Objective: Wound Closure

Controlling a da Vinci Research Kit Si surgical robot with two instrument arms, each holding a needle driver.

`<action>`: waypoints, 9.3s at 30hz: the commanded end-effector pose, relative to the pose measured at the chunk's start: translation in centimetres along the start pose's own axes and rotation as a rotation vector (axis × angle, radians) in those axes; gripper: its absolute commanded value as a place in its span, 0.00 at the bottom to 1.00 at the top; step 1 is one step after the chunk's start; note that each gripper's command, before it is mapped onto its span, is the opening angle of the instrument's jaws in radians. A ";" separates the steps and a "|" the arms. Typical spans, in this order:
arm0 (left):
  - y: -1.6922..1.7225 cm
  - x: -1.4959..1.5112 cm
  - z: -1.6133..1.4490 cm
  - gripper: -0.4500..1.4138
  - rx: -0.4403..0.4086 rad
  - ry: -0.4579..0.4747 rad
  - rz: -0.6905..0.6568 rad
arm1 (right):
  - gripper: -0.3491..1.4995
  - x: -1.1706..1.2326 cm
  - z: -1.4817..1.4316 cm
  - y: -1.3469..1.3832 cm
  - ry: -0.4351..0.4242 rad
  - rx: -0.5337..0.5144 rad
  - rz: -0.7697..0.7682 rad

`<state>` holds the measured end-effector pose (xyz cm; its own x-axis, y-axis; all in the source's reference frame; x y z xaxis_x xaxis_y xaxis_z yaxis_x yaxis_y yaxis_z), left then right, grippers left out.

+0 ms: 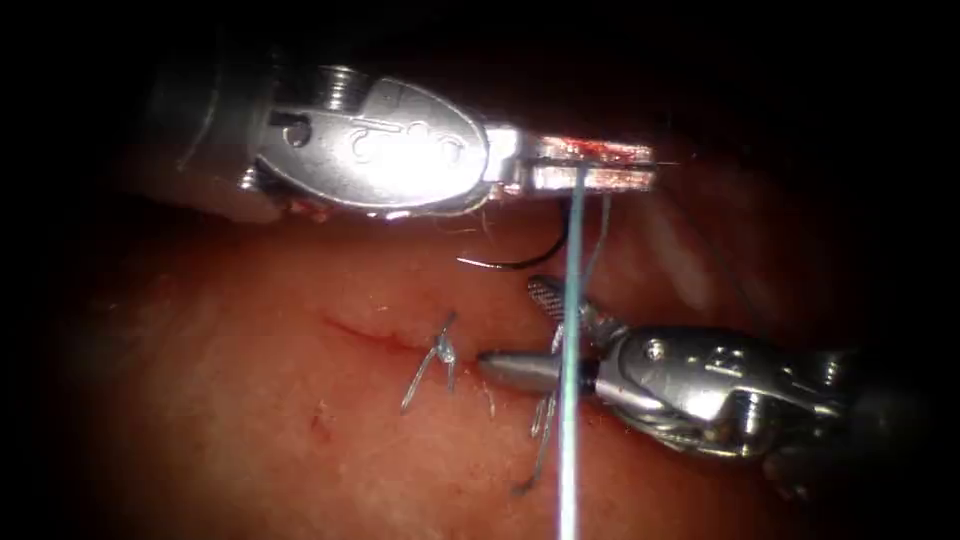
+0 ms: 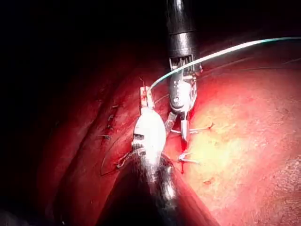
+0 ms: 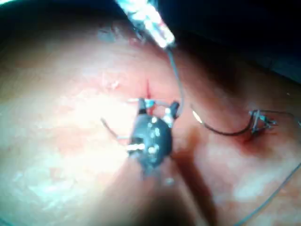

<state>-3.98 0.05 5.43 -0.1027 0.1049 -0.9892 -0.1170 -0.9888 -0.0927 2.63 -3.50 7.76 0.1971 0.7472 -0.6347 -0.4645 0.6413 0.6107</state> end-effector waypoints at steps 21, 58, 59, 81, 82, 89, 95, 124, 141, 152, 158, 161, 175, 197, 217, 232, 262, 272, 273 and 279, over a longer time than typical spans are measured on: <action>-0.06 0.02 -0.09 0.00 -0.014 0.003 0.003 | 0.76 0.01 -0.38 0.10 0.011 0.021 0.023; 0.11 0.16 -0.08 0.00 -0.024 0.002 0.003 | 0.76 -0.07 0.31 0.17 -0.020 0.069 0.039; 0.11 0.16 -0.08 0.00 -0.024 0.002 0.003 | 0.76 -0.07 0.32 0.17 -0.020 0.070 0.039; 0.11 0.17 -0.07 0.00 -0.026 0.004 0.003 | 0.49 -0.11 0.43 0.05 -0.013 0.072 0.033; 0.11 0.17 -0.07 0.00 -0.026 0.004 0.003 | 0.44 -0.11 0.43 0.05 -0.013 0.072 0.033; 0.13 0.19 -0.07 0.00 -0.027 0.004 0.003 | 0.00 -0.11 0.44 0.07 -0.013 0.104 0.027; 0.13 0.20 -0.10 0.00 -0.028 0.006 0.002 | 0.00 -0.11 0.42 0.11 -0.014 0.105 0.027; 0.06 0.22 -0.17 0.00 -0.032 0.010 -0.004 | 0.99 -0.12 0.32 0.05 0.034 0.072 -0.007; 0.08 0.24 -0.16 0.00 -0.032 0.010 -0.004 | 0.55 -0.08 0.41 0.02 0.034 0.065 -0.028; 0.06 0.26 -0.18 0.00 -0.034 0.012 -0.006 | 0.00 -0.06 0.36 0.07 0.017 0.064 -0.026; 0.01 0.23 -0.28 0.00 -0.026 0.001 -0.007 | 0.90 -0.01 0.26 0.08 0.082 0.051 -0.029; -0.04 0.17 -0.41 0.00 -0.019 -0.012 -0.007 | 0.98 0.01 0.13 0.08 0.084 0.039 -0.025; -0.18 -0.33 -1.62 0.00 0.046 -0.094 0.019 | 0.99 -0.01 -0.44 0.13 0.070 0.033 -0.069; -0.07 -1.81 -1.94 0.91 0.079 -0.300 -0.293 | 0.98 -0.01 -0.50 0.13 0.068 0.030 -0.080; 0.18 -2.03 -2.80 0.83 0.018 -0.597 -0.411 | 0.97 -0.03 -0.58 0.16 0.067 0.029 -0.110; -0.60 -0.84 -2.62 0.46 0.275 -0.242 -0.357 | 0.94 0.07 -0.71 0.22 0.031 0.019 -0.187; 1.49 -0.75 -0.25 0.45 -0.132 -0.295 -0.186 | 0.83 0.22 -1.08 -0.03 0.053 0.036 -0.215; 1.50 -0.97 -0.12 0.39 -0.077 -0.312 -0.193 | 0.82 0.12 -1.08 -0.08 0.055 0.035 -0.224; 1.50 -0.98 -0.12 0.38 -0.076 -0.312 -0.192 | 0.82 0.12 -1.08 -0.08 0.055 0.035 -0.224; 1.45 -1.00 -0.11 0.32 -0.074 -0.306 -0.192 | 0.82 0.11 -1.08 -0.08 0.055 0.035 -0.224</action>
<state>-3.88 -1.49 6.21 -0.3789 0.3060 -0.8734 -0.0929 -0.9516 -0.2931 1.69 -3.62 7.08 0.2451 0.5760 -0.7798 -0.3861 0.7958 0.4665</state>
